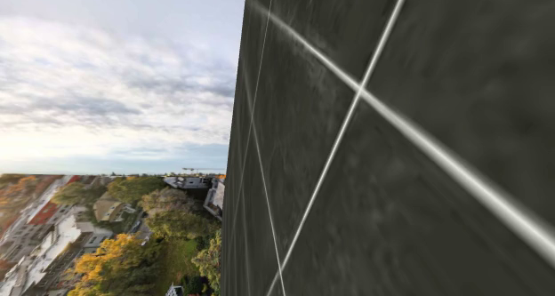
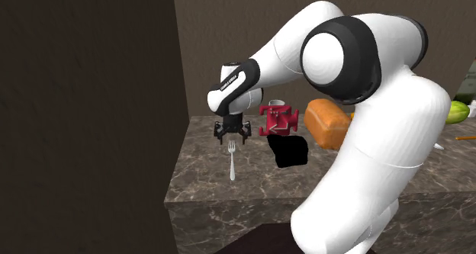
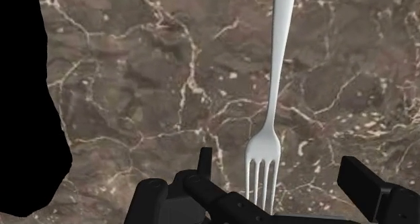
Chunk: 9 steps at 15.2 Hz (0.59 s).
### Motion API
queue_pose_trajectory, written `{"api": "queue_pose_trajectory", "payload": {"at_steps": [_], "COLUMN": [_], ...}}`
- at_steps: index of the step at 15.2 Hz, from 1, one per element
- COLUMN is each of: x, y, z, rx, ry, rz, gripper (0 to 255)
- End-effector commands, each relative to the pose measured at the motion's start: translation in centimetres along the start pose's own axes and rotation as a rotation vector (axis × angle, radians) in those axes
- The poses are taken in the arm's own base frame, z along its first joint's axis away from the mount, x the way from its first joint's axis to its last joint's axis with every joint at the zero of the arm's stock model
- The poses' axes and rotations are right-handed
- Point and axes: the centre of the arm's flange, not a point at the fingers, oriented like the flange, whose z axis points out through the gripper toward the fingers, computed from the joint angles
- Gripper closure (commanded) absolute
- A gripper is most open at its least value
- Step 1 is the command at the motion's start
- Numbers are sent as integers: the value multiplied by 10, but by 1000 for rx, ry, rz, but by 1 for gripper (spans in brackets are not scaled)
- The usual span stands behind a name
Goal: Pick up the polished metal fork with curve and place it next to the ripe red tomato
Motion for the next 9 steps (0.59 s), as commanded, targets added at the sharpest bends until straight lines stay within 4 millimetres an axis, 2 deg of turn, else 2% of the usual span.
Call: {"api": "queue_pose_trajectory", "payload": {"at_steps": [1,6,9], "x": [5,5,5], "y": [-2,-2,-2], "z": [12,38,41], "rx": [0,0,0], "ry": [1,1,1], "rz": [11,11,11], "gripper": [0,0,0]}}
